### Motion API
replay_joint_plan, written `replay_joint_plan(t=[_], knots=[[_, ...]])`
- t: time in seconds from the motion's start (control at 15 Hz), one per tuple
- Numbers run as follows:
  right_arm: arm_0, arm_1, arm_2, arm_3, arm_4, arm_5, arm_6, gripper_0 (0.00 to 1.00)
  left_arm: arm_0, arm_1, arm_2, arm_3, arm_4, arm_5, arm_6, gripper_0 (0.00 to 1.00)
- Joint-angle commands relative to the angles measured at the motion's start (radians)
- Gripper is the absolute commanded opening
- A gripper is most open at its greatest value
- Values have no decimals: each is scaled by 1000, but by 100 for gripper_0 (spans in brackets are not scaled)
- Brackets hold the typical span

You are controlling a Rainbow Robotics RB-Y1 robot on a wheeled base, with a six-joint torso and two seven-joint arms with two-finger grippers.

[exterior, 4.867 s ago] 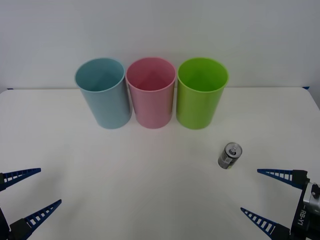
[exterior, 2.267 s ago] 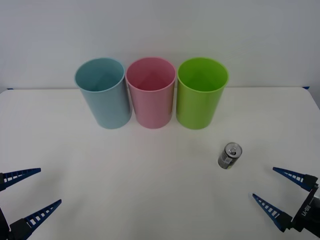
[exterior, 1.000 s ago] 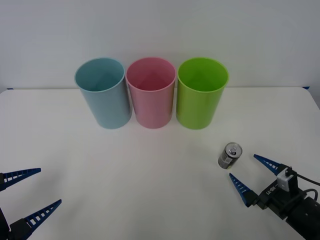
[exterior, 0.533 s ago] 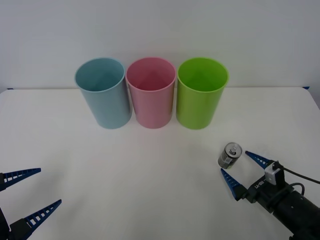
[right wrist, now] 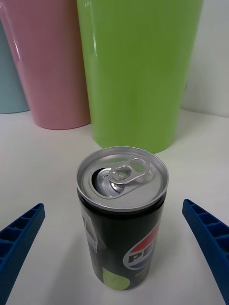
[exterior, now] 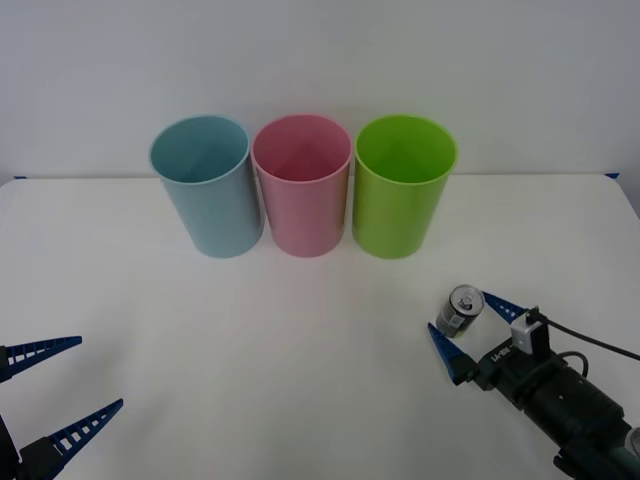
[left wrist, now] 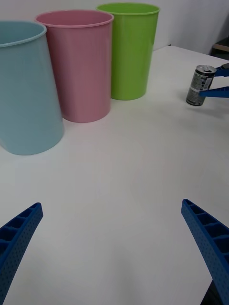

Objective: Put cans in the blue bin and PET bottles in the pink bin and trash in the green bin.

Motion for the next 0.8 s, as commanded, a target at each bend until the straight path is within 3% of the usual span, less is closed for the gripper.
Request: replay_joint_plan(t=[0.07, 0.53, 0.6, 0.67, 0.73, 0.8], knots=[[-13, 0, 20, 0, 0, 34, 0, 100, 0, 0, 0, 0, 0, 0, 0, 100], [-25, 0, 51, 0, -7, 83, 12, 98, 0, 0, 0, 0, 0, 0, 0, 100], [-28, 0, 54, 0, -7, 83, 14, 52, 0, 0, 0, 0, 0, 0, 0, 100], [-28, 0, 57, 0, -7, 86, 14, 20, 0, 0, 0, 0, 0, 0, 0, 100], [-28, 0, 58, 0, -7, 91, 15, 0, 0, 0, 0, 0, 0, 0, 0, 100], [-28, 0, 58, -2, -7, 93, 18, 0, 0, 0, 0, 0, 0, 0, 0, 100]])
